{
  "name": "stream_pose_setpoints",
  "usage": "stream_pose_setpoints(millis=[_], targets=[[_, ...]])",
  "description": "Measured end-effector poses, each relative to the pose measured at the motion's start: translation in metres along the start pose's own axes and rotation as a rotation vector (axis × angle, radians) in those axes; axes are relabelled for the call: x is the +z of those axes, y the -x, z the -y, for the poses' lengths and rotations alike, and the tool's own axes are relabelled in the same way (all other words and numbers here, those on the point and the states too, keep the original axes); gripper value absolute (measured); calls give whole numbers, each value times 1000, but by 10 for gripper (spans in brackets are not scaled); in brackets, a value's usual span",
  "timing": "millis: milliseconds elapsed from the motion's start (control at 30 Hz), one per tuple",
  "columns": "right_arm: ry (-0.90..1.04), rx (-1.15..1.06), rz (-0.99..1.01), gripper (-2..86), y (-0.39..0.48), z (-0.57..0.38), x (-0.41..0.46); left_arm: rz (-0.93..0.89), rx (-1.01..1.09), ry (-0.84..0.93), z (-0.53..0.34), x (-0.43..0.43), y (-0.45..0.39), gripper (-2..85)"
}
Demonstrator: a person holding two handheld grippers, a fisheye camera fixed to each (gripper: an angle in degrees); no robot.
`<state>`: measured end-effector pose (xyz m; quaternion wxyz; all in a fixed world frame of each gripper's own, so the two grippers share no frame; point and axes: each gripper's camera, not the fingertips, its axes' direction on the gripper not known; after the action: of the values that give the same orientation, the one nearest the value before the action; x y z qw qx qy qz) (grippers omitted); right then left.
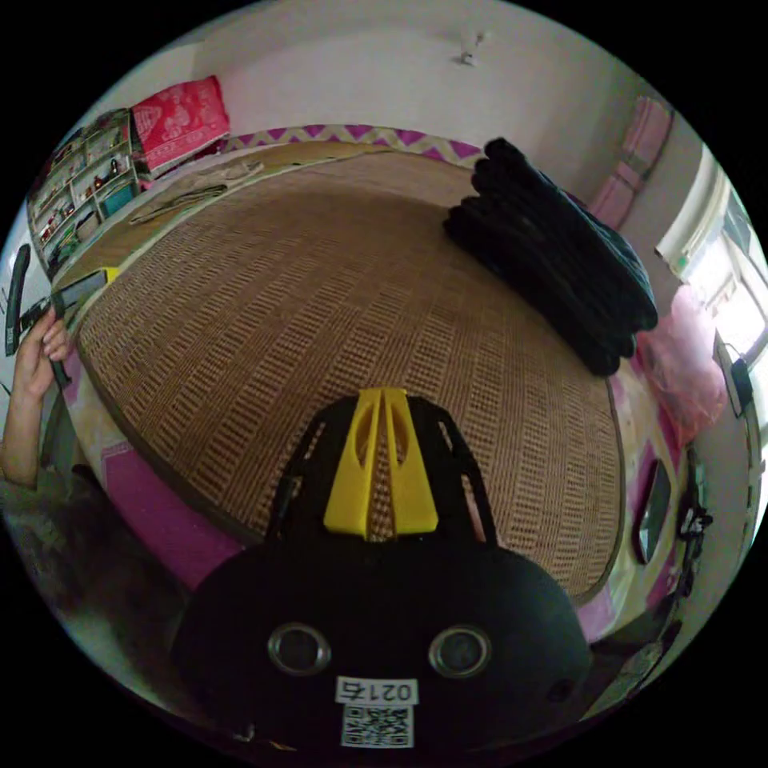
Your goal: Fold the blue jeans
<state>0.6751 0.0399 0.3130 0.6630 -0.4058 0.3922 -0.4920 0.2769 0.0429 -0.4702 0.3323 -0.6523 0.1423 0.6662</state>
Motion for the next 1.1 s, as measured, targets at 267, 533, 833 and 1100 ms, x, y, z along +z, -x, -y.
stream_pose_setpoints(millis=[267, 533, 833, 1100], targets=[[12, 13, 33, -6, 0, 14, 11, 24, -122, 93, -21, 13, -18, -10], [14, -45, -106, -7, 38, 26, 18, -22, -155, 183, -26, 16, -22, -10], [-175, 27, -190, 88, 6, 88, -30, 85, -86, 191, -34, 0, -54, -10], [-205, -67, -291, 138, -59, 252, -28, 90, -83, 192, -41, -14, -62, -10]])
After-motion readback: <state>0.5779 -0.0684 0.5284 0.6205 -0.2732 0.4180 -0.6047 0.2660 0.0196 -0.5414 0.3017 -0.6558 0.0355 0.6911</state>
